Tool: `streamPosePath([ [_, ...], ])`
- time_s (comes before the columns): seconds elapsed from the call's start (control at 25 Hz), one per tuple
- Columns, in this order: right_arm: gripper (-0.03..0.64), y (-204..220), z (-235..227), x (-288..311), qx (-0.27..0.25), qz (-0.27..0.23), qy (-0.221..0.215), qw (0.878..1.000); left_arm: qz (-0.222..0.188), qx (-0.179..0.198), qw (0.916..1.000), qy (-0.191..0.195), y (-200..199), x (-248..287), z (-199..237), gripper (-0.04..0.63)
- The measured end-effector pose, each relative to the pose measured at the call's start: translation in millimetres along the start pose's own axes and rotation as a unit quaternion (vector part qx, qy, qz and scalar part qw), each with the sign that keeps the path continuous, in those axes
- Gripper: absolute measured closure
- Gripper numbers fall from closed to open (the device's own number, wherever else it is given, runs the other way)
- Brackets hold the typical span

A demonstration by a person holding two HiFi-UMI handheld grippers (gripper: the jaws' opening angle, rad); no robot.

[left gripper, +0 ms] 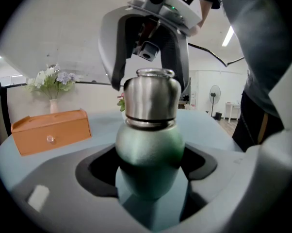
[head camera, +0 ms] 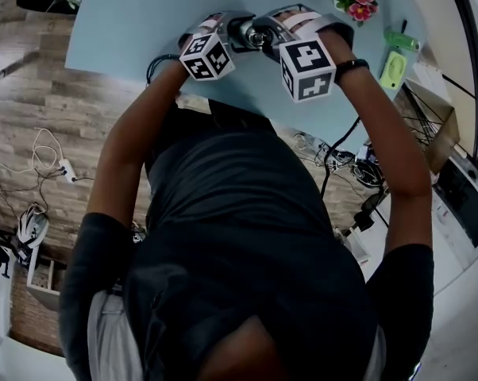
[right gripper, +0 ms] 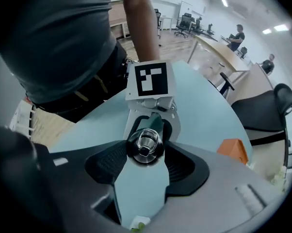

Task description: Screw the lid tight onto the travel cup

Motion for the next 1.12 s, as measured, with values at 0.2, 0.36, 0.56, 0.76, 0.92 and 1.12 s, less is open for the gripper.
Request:
streamPosePath([
  [0.2,0.388,5.2,-2.4,4.3,0.105,-0.036,-0.001,0.994,-0.001,0.003,1.0,0.0,0.2,-0.2,-0.1,0.17],
  [0.36,0.388,13.2,-4.5,4.0,0.334,-0.105,0.037,0.936,0.0,0.003,1.0,0.0,0.6,-0.8,-0.2,0.17],
  [0.56,0.388,17.7,-5.2,-2.4,0.599,-0.155,0.156,0.77,0.0,0.003,1.0,0.0,0.3,-1.9,-0.1,0.17],
  [0.76,0.388,12.3,2.5,-1.2,0.686,-0.173,0.278,0.65,0.0,0.003,1.0,-0.004,0.6,-2.9,0.3,0.17],
  [0.92,0.388,16.0,3.9,-1.0,0.691,-0.178,0.273,0.646,0.001,0.003,1.0,-0.003,0.9,-0.5,0.0,0.17],
  [1.12,0.388,15.4,3.0,-1.8,0.69,-0.179,0.276,0.645,0.001,0.002,1.0,-0.003,0.2,-1.3,0.6,0.17],
])
Point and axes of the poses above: the fingertips, and each gripper's own axes: x forward along the fingers, z to its left, y out of its underside, the point moved 4 cm from there along -x, backward along the fingers, and after that the axes turned 2 degrees about -z, right-handed, at the moved point
